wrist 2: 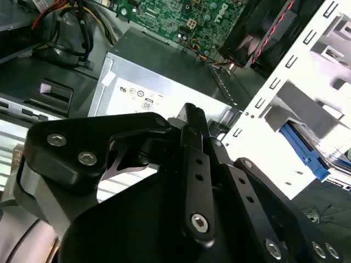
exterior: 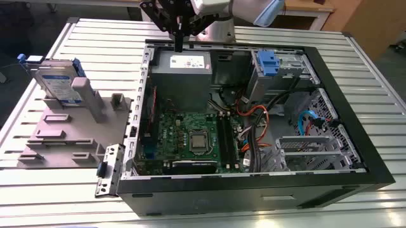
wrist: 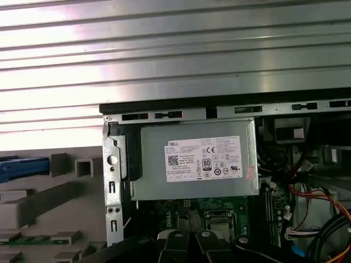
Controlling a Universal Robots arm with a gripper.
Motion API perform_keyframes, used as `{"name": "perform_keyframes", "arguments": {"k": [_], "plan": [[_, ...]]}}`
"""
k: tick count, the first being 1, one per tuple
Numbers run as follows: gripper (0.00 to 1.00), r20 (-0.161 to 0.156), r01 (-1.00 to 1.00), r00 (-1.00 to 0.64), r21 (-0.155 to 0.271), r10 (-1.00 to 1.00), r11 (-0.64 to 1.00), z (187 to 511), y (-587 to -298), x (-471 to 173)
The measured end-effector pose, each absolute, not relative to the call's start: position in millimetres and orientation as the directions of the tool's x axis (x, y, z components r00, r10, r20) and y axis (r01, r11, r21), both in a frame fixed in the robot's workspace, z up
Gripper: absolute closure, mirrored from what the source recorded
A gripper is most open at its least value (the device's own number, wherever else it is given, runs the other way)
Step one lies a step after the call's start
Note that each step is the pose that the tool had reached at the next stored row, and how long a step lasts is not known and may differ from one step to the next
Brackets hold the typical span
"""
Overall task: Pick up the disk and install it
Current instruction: 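Reach for the disk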
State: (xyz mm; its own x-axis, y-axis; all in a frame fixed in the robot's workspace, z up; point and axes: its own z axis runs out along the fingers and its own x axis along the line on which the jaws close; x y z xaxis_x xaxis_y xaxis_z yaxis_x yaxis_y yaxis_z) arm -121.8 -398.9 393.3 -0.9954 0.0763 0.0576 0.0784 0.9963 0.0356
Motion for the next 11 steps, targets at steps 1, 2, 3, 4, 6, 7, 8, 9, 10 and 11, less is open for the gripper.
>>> {"name": "perform_keyframes", "arguments": {"k": [1, 2, 3, 4, 6, 7, 8, 9, 10, 11], "plan": [[0.89, 0.059, 0.078, -0.995, 0.035, 0.076, 0.996, 393.3, -398.9, -121.8], [0.89, 0.061, 0.079, -0.995, 0.035, 0.076, 0.996, 393.3, -398.9, -121.8], [0.89, 0.062, 0.079, -0.995, 0.035, 0.076, 0.996, 393.3, -398.9, -121.8], [0.89, 0.064, 0.079, -0.995, 0.035, 0.076, 0.996, 393.3, -398.9, -121.8], [0.89, 0.067, 0.079, -0.995, 0.035, 0.076, 0.996, 393.3, -398.9, -121.8], [0.89, 0.069, 0.079, -0.995, 0.034, 0.076, 0.996, 393.3, -398.9, -121.8], [0.89, 0.070, 0.079, -0.995, 0.034, 0.076, 0.996, 393.3, -398.9, -121.8], [0.89, 0.072, 0.079, -0.994, 0.034, 0.076, 0.996, 393.3, -398.9, -121.8], [0.89, 0.073, 0.079, -0.994, 0.034, 0.076, 0.996, 393.3, -398.9, -121.8], [0.89, 0.075, 0.079, -0.994, 0.034, 0.076, 0.996, 393.3, -398.9, -121.8]]}}
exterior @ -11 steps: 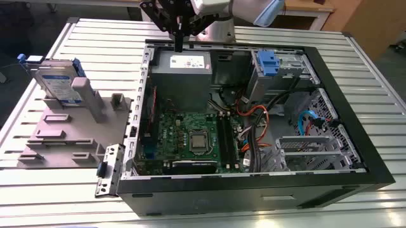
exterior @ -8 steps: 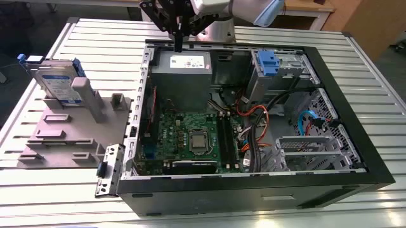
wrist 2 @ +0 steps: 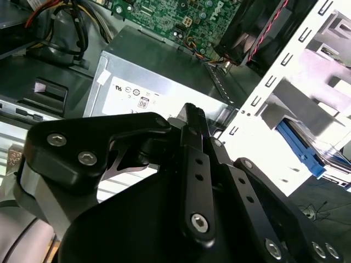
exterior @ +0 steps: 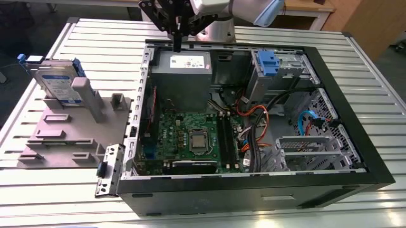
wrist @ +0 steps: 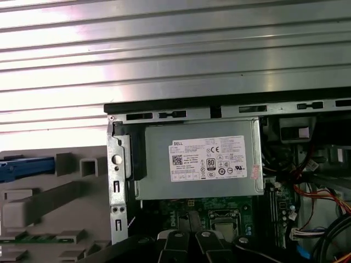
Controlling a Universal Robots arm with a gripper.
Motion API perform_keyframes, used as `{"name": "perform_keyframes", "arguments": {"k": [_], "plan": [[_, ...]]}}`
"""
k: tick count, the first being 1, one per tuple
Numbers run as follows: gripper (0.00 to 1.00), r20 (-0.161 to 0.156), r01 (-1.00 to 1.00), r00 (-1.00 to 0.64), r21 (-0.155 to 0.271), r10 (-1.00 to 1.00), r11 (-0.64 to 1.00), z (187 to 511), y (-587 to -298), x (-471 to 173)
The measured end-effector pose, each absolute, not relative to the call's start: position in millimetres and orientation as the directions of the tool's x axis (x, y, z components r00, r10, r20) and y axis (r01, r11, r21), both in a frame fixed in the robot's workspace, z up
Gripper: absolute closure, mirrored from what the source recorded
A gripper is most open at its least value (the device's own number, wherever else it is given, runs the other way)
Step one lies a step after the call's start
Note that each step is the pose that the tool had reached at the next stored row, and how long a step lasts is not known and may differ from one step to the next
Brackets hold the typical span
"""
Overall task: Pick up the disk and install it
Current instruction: 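Reach for the disk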
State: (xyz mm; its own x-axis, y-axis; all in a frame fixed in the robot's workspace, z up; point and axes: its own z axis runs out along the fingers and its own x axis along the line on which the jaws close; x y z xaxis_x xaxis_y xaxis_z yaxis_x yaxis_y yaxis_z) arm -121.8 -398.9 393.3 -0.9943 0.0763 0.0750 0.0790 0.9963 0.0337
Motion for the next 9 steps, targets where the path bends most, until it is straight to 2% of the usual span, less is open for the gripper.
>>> {"name": "perform_keyframes", "arguments": {"k": [9], "plan": [[0.89, 0.089, 0.080, -0.993, 0.032, 0.076, 0.996, 393.3, -398.9, -121.8]]}}
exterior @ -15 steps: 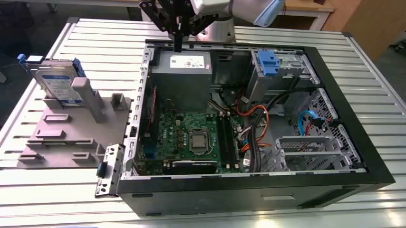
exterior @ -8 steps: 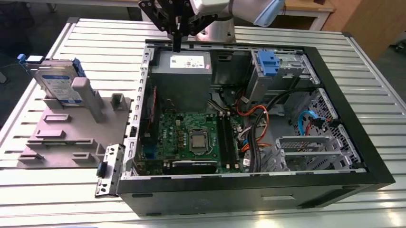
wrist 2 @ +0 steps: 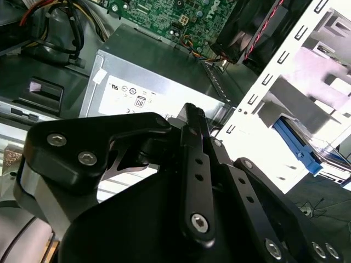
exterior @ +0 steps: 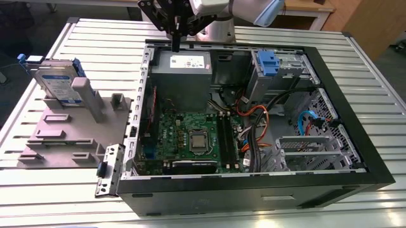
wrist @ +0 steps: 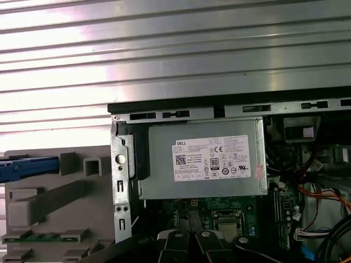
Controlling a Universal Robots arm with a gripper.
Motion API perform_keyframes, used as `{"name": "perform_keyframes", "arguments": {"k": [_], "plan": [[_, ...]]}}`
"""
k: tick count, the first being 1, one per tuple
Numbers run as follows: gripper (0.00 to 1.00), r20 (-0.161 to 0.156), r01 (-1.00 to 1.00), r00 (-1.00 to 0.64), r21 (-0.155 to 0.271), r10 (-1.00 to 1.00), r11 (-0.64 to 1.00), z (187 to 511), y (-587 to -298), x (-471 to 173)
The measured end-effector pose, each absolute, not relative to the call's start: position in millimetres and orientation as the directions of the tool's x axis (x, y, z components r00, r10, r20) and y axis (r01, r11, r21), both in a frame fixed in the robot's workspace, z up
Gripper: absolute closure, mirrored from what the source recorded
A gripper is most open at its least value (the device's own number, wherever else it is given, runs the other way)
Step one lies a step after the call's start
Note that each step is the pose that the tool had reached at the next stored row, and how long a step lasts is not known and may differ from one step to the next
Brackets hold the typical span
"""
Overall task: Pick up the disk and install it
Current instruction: 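Reach for the disk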
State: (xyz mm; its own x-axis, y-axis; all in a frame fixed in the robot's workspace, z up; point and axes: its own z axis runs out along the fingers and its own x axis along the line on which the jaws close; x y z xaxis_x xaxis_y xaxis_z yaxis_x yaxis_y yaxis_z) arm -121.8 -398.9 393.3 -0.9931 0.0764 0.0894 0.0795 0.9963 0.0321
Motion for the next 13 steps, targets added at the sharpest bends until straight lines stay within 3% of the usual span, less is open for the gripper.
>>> {"name": "perform_keyframes", "arguments": {"k": [13], "plan": [[0.89, 0.092, 0.079, -0.993, 0.032, 0.076, 0.996, 393, -399, -141]]}}
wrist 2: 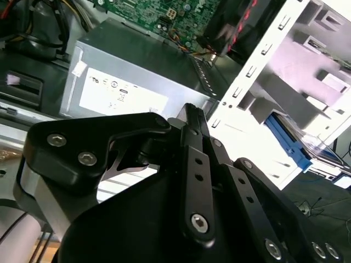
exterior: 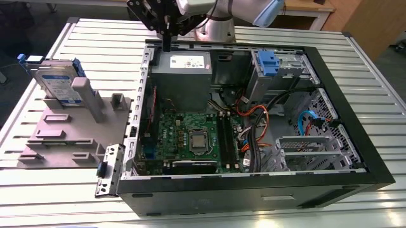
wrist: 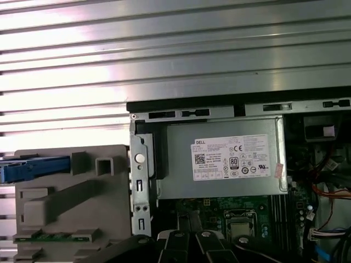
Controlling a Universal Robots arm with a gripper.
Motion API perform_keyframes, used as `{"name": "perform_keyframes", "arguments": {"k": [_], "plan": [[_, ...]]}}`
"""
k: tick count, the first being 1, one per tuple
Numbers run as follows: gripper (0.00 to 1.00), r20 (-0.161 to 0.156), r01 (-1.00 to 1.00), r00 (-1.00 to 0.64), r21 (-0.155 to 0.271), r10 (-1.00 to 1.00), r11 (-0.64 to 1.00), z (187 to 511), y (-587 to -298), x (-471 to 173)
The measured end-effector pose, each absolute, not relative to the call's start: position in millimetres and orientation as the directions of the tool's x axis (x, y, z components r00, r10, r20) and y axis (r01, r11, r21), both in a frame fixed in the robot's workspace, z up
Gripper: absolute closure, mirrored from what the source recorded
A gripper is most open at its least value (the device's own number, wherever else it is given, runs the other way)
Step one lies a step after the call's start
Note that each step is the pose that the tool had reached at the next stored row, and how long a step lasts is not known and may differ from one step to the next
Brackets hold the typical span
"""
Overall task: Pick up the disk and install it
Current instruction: 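Reach for the disk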
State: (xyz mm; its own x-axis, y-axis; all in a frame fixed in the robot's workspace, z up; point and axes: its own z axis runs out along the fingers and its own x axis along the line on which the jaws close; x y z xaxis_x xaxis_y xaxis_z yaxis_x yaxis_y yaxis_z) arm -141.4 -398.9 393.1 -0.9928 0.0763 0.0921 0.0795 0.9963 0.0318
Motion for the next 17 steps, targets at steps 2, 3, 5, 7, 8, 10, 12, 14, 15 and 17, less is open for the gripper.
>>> {"name": "perform_keyframes", "arguments": {"k": [2, 3, 5, 7, 8, 10, 12, 14, 15, 17], "plan": [[0.89, 0.091, 0.079, -0.993, 0.032, 0.076, 0.996, 393, -399, -147], [0.89, 0.091, 0.079, -0.993, 0.032, 0.076, 0.996, 393, -399, -149], [0.89, 0.090, 0.078, -0.993, 0.032, 0.075, 0.996, 393, -399, -152], [0.89, 0.089, 0.077, -0.993, 0.032, 0.074, 0.997, 393, -399, -155], [0.89, 0.089, 0.076, -0.993, 0.032, 0.073, 0.997, 393, -399, -157], [0.89, 0.088, 0.076, -0.994, 0.031, 0.072, 0.997, 393, -399, -161], [0.89, 0.086, 0.075, -0.994, 0.032, 0.072, 0.997, 393, -398, -165], [0.89, 0.086, 0.075, -0.994, 0.032, 0.072, 0.997, 393, -398, -167], [0.89, 0.086, 0.075, -0.994, 0.032, 0.072, 0.997, 393, -398, -167], [0.89, 0.086, 0.075, -0.994, 0.032, 0.072, 0.997, 393, -398, -167]]}}
